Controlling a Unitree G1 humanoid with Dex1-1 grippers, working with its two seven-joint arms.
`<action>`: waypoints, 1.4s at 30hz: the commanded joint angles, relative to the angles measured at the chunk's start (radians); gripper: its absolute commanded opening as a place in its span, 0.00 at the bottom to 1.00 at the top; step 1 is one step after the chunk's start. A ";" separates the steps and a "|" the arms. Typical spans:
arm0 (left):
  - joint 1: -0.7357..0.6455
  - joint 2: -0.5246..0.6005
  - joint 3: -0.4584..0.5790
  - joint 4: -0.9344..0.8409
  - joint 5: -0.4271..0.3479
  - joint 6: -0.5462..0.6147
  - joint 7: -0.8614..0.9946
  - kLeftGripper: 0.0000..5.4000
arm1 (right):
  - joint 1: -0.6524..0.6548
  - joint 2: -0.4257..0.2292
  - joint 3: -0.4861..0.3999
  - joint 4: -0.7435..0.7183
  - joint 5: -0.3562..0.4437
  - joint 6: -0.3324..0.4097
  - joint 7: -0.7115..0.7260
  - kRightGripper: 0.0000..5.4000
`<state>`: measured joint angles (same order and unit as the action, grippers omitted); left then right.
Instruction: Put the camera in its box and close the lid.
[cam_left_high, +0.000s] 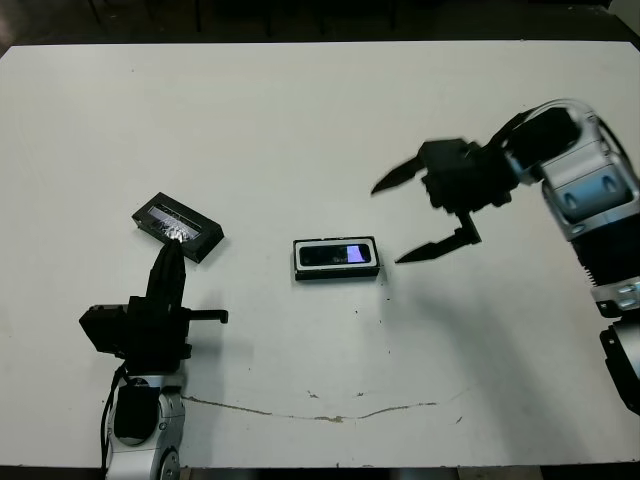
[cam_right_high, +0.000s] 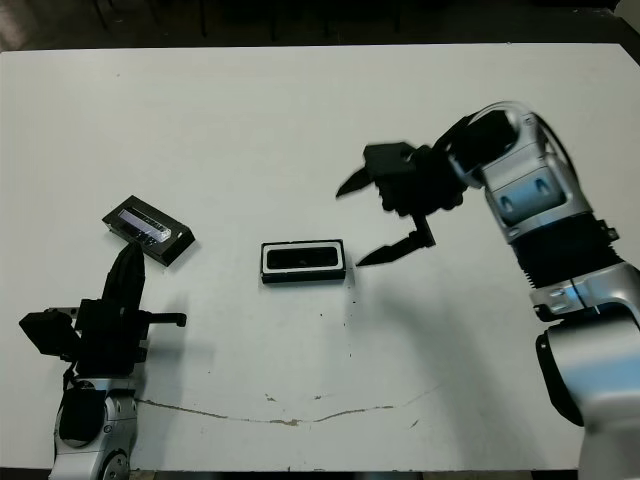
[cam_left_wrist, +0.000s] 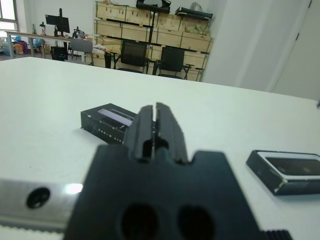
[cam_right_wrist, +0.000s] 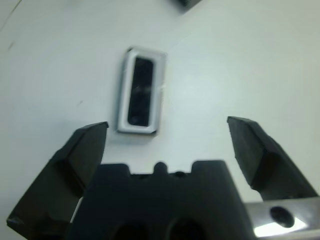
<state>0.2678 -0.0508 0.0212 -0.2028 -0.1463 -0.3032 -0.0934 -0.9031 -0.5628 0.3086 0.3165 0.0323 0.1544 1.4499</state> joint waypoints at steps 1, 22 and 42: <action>0.013 0.003 0.001 0.009 0.009 0.010 0.007 0.00 | 0.144 0.030 -0.114 -0.166 0.053 0.191 -0.203 1.00; -0.156 0.671 0.375 -0.327 -0.145 0.650 -0.297 0.00 | 0.914 0.154 -0.464 -0.713 0.282 0.050 -0.737 0.41; -0.750 1.042 -0.164 0.307 0.022 0.898 -0.876 0.00 | 0.948 0.127 -0.505 -0.811 0.429 0.149 -0.878 0.00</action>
<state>-0.4702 0.9942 -0.1083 0.0718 -0.1497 0.5879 -0.9500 0.0334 -0.4338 -0.1870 -0.4894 0.4490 0.2641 0.5894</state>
